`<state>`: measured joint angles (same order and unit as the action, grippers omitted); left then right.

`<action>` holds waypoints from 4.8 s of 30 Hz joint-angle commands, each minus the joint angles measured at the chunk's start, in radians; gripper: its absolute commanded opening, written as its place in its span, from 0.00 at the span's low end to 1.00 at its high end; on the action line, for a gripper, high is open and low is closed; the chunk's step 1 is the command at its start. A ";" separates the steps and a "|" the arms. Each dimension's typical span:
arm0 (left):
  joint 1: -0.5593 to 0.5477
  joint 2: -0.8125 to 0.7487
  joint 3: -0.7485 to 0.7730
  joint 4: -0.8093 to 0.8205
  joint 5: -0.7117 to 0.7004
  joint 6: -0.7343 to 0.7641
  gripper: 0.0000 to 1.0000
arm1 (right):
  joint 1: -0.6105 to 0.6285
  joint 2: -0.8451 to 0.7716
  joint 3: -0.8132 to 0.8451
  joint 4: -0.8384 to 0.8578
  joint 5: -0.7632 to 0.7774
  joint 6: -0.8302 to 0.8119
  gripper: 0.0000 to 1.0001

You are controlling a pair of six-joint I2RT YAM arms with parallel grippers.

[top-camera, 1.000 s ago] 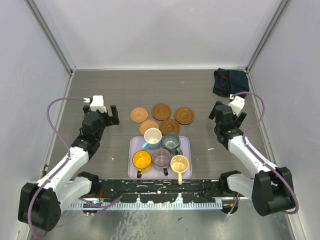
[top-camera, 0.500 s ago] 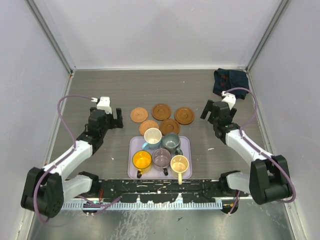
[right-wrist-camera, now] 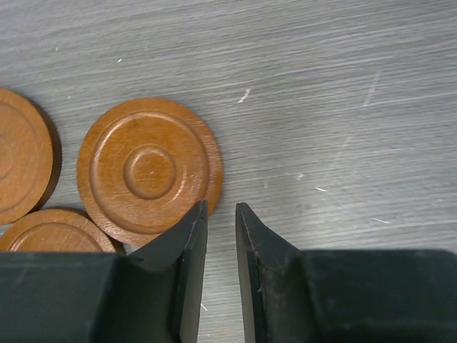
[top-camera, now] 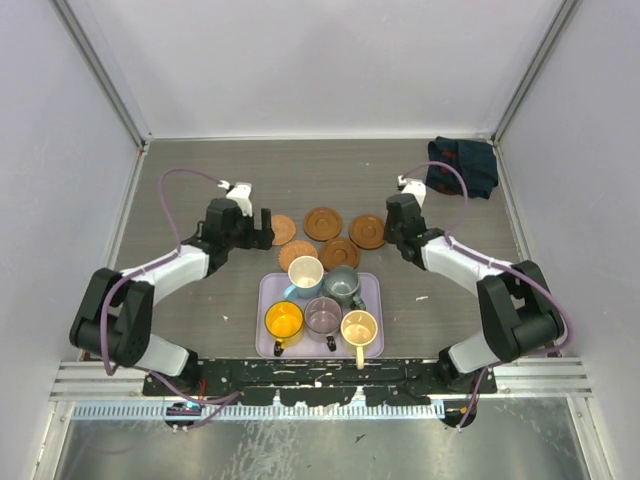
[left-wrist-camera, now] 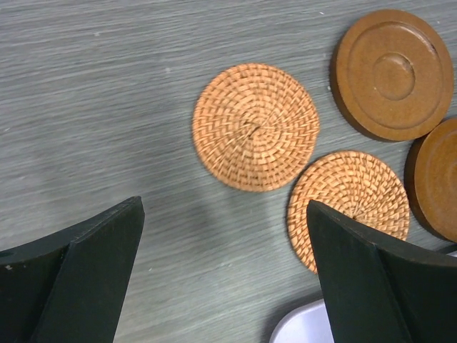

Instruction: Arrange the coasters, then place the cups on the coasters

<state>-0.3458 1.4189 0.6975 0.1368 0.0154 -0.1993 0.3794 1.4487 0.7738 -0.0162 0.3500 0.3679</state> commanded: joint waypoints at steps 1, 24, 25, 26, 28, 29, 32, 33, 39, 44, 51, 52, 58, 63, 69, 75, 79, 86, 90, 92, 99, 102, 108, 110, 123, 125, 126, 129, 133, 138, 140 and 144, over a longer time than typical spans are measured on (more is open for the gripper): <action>-0.032 0.073 0.081 0.026 0.044 -0.011 0.98 | 0.043 0.048 0.070 0.023 0.006 -0.018 0.27; -0.038 0.200 0.200 -0.044 0.107 -0.009 0.00 | 0.052 0.290 0.223 0.051 -0.124 -0.052 0.08; -0.038 0.207 0.209 -0.057 0.105 -0.011 0.00 | 0.053 0.297 0.226 0.049 -0.123 -0.051 0.04; -0.038 0.218 0.221 -0.074 0.106 -0.011 0.00 | 0.053 0.304 0.228 0.047 -0.124 -0.048 0.01; -0.038 0.247 0.260 -0.116 0.109 -0.010 0.00 | 0.052 0.318 0.232 0.037 -0.123 -0.045 0.01; -0.038 0.263 0.276 -0.142 0.117 -0.008 0.00 | 0.053 0.325 0.232 0.032 -0.121 -0.041 0.01; -0.039 0.311 0.324 -0.192 0.167 0.001 0.00 | 0.053 0.345 0.237 0.015 -0.112 -0.033 0.01; -0.040 0.330 0.338 -0.206 0.194 0.003 0.00 | 0.053 0.349 0.239 0.008 -0.107 -0.031 0.01; -0.048 0.376 0.383 -0.242 0.242 0.006 0.00 | 0.052 0.378 0.264 -0.047 -0.043 -0.024 0.00; -0.048 0.393 0.420 -0.301 0.180 0.005 0.00 | 0.050 0.408 0.313 -0.111 0.049 -0.027 0.00; -0.048 0.471 0.520 -0.463 -0.019 0.019 0.00 | -0.002 0.427 0.362 -0.168 0.090 -0.012 0.01; -0.049 0.481 0.535 -0.476 -0.039 0.021 0.00 | -0.013 0.427 0.364 -0.171 0.089 -0.011 0.01; -0.046 0.514 0.587 -0.494 -0.104 0.039 0.00 | -0.085 0.418 0.363 -0.181 0.090 -0.012 0.01; -0.023 0.531 0.619 -0.520 -0.134 0.032 0.00 | -0.149 0.411 0.361 -0.186 0.078 -0.006 0.01; 0.038 0.515 0.620 -0.529 -0.132 0.005 0.00 | -0.189 0.399 0.365 -0.178 0.046 -0.012 0.01; 0.079 0.504 0.638 -0.531 -0.122 0.020 0.06 | -0.189 0.382 0.379 -0.168 0.010 -0.024 0.01; 0.079 0.470 0.660 -0.538 -0.119 0.035 0.22 | -0.188 0.329 0.384 -0.166 -0.011 -0.028 0.01; 0.075 0.317 0.582 -0.466 -0.008 0.026 0.45 | -0.129 0.178 0.375 -0.166 -0.035 -0.059 0.19; 0.050 0.237 0.501 -0.439 0.062 0.016 0.44 | -0.070 0.106 0.348 -0.165 -0.091 -0.071 0.35; 0.025 0.211 0.456 -0.436 0.097 0.011 0.41 | -0.041 0.087 0.324 -0.160 -0.157 -0.064 0.37; -0.057 0.187 0.334 -0.388 0.221 -0.045 0.30 | 0.059 0.114 0.256 -0.111 -0.321 -0.032 0.24; -0.084 0.186 0.320 -0.372 0.256 -0.068 0.27 | 0.097 0.152 0.254 -0.095 -0.342 -0.018 0.14; -0.136 0.187 0.312 -0.339 0.288 -0.095 0.24 | 0.146 0.239 0.261 -0.053 -0.396 0.008 0.07; -0.151 0.201 0.313 -0.336 0.292 -0.098 0.24 | 0.164 0.269 0.269 -0.044 -0.414 0.016 0.05; -0.182 0.337 0.343 -0.337 0.269 -0.140 0.25 | 0.211 0.366 0.279 -0.058 -0.400 0.052 0.03; -0.182 0.353 0.357 -0.357 0.236 -0.140 0.25 | 0.211 0.377 0.289 -0.089 -0.351 0.054 0.01; -0.182 0.362 0.364 -0.364 0.223 -0.140 0.26 | 0.211 0.384 0.294 -0.106 -0.328 0.054 0.00; -0.182 0.384 0.380 -0.378 0.173 -0.135 0.27 | 0.211 0.401 0.320 -0.163 -0.242 0.062 0.00; -0.182 0.402 0.422 -0.413 0.106 -0.107 0.27 | 0.211 0.415 0.343 -0.232 -0.147 0.074 0.00; -0.182 0.435 0.481 -0.448 0.039 -0.069 0.27 | 0.211 0.425 0.369 -0.293 -0.015 0.088 0.00; -0.180 0.449 0.504 -0.460 0.020 -0.056 0.27 | 0.212 0.430 0.382 -0.316 0.024 0.093 0.00; -0.178 0.480 0.543 -0.468 -0.015 -0.033 0.27 | 0.205 0.447 0.408 -0.349 0.092 0.094 0.00</action>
<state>-0.5289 1.8648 1.1900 -0.3038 0.0803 -0.2794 0.5945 1.8648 1.1507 -0.2707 0.3035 0.4515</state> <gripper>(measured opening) 0.268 0.057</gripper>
